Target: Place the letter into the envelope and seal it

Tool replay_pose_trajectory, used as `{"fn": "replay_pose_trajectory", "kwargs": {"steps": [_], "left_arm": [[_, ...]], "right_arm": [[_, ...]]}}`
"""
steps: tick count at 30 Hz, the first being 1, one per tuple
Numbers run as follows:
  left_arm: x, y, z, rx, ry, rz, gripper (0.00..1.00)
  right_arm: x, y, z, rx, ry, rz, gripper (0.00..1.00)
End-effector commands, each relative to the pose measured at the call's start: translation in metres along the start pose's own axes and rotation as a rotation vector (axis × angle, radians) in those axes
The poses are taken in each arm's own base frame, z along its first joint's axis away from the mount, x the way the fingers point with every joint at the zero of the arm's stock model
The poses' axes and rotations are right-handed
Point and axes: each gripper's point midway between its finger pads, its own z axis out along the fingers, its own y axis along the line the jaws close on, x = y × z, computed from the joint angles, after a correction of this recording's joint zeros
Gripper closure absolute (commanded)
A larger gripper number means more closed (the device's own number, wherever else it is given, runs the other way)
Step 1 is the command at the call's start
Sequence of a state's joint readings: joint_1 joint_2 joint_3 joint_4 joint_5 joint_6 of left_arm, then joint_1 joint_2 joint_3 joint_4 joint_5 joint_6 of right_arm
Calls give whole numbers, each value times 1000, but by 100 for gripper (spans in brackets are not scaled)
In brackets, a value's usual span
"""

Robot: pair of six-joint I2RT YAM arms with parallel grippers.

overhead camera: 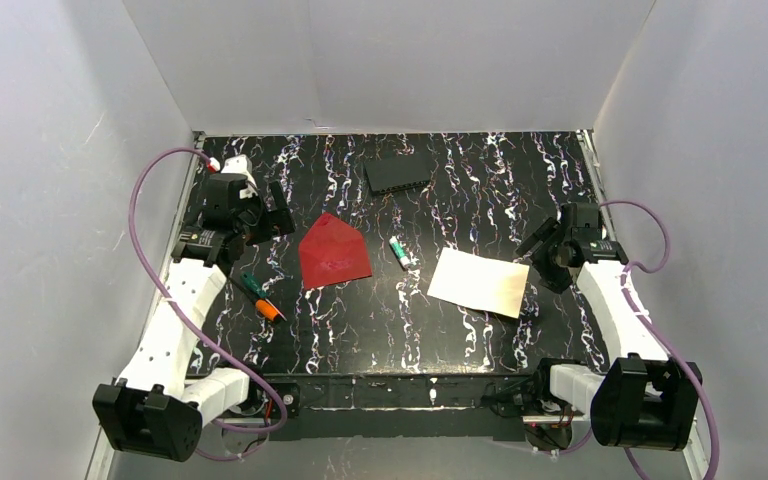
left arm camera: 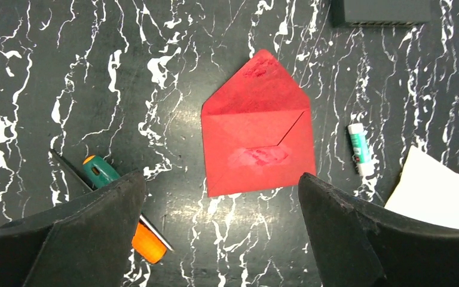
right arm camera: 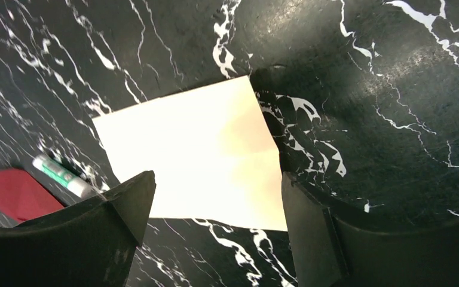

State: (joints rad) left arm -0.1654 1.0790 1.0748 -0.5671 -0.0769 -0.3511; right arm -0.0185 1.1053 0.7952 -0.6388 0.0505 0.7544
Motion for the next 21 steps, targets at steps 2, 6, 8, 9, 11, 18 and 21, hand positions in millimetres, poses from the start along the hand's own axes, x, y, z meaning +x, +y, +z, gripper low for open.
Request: {"fn": "replay_pose_trajectory", "kwargs": {"steps": [2, 6, 8, 9, 11, 18, 21], "left_arm": [[-21, -12, -6, 33, -39, -77, 2], [-23, -37, -4, 165, 3, -60, 2], [-27, -49, -5, 226, 3, -57, 2], [-30, -53, -6, 243, 0, -58, 2], [-35, -58, -7, 264, -1, -64, 2], [-41, -71, -9, 319, 19, -72, 2], [-42, -79, -10, 362, 26, -95, 2]], "right_arm": [[17, -4, -5, -42, 83, -148, 14], [29, -20, 11, 2, 126, -196, 17], [32, -25, 17, 12, 133, -207, 18], [30, -25, 19, 5, 120, -214, 20], [24, -22, 23, -17, 78, -220, 21], [11, -8, 43, -148, -6, -243, 24], [12, -13, 55, -177, 2, -222, 31]]}}
